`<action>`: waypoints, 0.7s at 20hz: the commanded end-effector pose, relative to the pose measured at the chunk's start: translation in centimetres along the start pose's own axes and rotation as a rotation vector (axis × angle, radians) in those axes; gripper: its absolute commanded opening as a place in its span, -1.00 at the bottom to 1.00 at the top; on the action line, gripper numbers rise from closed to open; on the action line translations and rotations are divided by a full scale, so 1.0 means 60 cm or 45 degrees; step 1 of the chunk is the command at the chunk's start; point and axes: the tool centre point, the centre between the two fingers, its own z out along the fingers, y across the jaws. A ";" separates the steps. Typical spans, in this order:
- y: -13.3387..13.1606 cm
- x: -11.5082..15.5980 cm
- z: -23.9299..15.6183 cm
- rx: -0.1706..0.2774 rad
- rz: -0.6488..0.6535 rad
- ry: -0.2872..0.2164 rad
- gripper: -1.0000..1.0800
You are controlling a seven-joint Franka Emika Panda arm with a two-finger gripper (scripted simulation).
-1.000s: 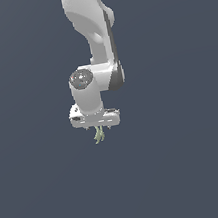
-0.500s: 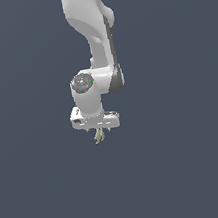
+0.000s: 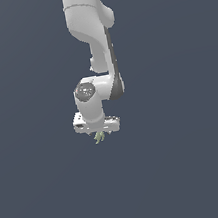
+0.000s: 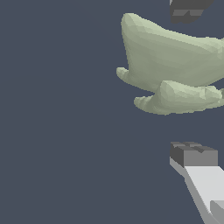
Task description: Pick up the object and move it to a goal position.
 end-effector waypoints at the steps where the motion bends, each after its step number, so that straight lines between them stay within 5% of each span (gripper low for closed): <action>1: 0.000 0.001 0.002 0.000 0.000 0.002 -1.00; 14: 0.002 0.001 -0.002 0.000 0.000 0.002 -1.00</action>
